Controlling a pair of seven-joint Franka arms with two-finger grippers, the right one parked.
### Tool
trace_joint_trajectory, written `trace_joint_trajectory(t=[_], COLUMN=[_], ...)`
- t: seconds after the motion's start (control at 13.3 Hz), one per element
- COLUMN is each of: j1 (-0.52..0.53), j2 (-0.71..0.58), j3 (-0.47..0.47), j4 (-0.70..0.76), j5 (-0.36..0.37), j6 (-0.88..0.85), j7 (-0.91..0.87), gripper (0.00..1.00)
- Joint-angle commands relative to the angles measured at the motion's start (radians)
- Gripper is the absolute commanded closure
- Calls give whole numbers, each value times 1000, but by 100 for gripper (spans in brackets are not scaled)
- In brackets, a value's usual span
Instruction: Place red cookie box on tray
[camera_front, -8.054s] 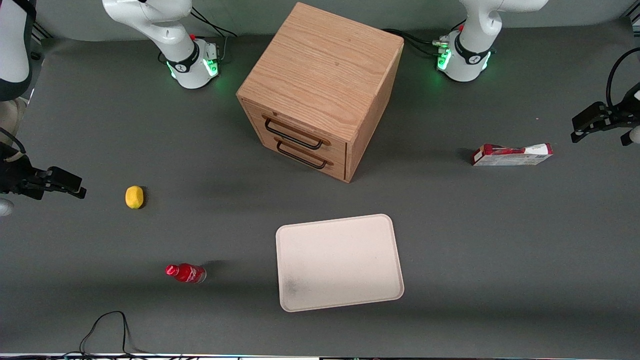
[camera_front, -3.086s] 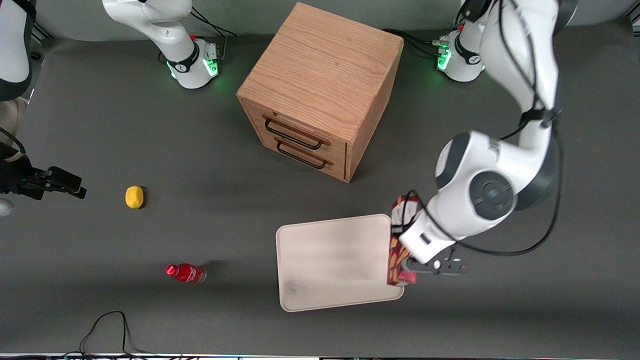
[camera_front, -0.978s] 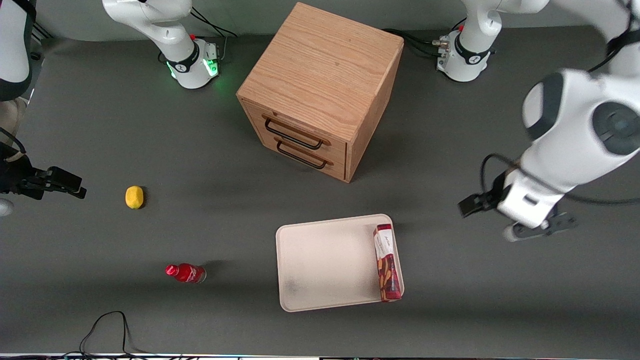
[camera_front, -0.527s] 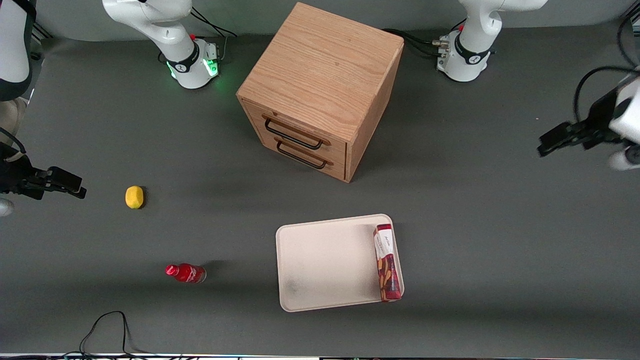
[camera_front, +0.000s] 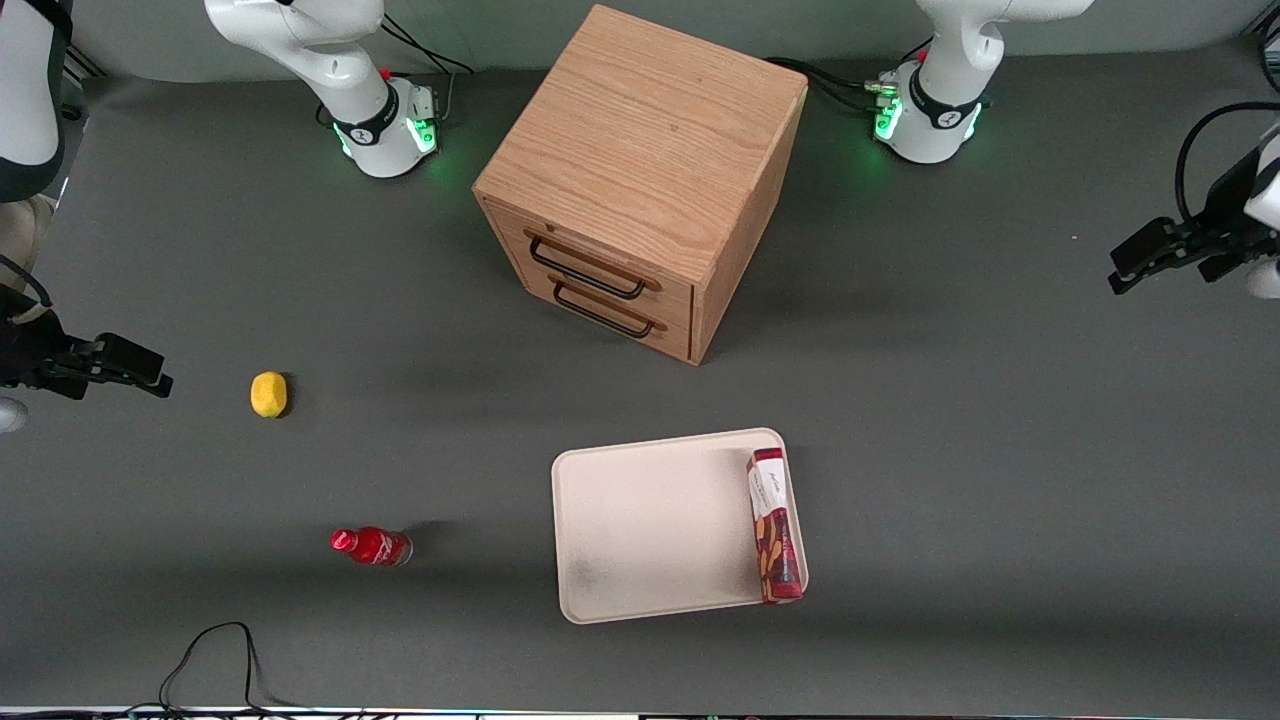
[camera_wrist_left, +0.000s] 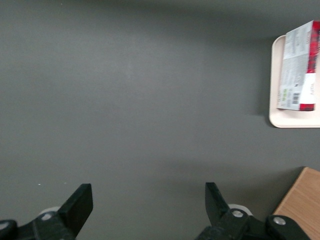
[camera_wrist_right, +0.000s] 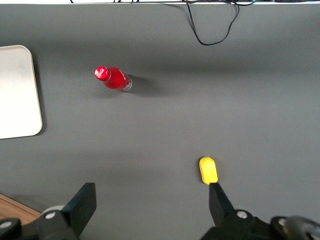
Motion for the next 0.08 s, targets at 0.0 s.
trace_joint_trajectory(t=[0.0], j1=[-11], j2=[-23], j3=[-6], j4=[-25], j5=[61], j6=[8], j7=[28], gripper=[0])
